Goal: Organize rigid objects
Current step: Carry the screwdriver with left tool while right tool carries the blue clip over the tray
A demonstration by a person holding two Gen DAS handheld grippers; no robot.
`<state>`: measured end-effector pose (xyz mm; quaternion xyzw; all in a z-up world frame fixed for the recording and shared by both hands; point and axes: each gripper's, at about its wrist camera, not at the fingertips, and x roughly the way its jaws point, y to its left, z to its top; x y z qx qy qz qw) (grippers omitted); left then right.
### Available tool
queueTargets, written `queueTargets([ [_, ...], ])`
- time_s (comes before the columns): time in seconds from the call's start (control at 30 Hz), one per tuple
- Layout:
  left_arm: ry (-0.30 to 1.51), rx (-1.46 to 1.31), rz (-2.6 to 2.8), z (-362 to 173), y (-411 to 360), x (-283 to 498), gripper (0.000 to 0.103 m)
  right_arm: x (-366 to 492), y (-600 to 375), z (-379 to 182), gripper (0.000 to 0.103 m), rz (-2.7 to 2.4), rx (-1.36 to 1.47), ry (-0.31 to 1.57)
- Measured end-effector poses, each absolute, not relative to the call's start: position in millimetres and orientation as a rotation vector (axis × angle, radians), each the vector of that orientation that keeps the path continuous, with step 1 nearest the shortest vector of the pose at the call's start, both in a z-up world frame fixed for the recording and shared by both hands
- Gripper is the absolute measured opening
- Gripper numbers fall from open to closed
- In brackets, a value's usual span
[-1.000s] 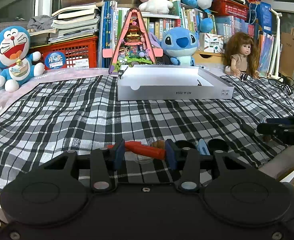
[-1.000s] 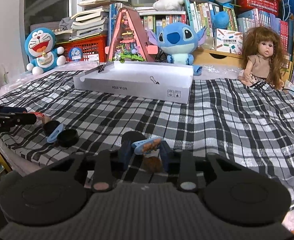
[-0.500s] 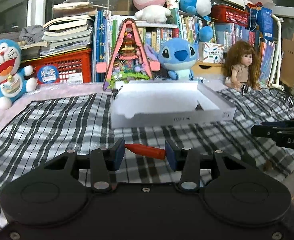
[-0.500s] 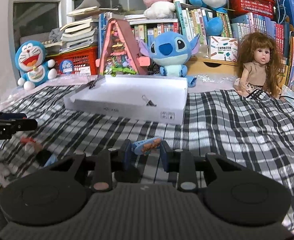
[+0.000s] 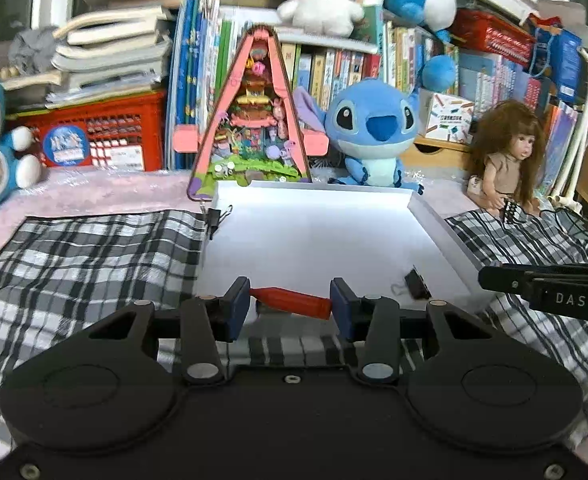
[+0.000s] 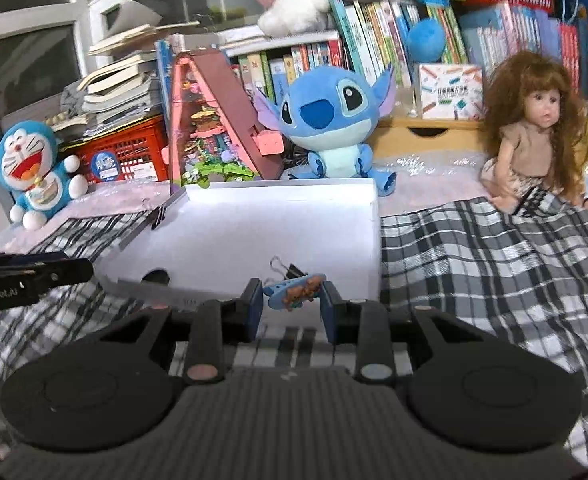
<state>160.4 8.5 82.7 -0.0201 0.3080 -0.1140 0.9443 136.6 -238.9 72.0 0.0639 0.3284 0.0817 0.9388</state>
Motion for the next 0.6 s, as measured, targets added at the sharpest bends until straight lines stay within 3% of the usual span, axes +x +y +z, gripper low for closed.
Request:
queueTargets([
  [0.6,0.833,-0.097,-0.128,37,-12,267,0.041,252,-222,43,0.036,0.064,0.23,0.942],
])
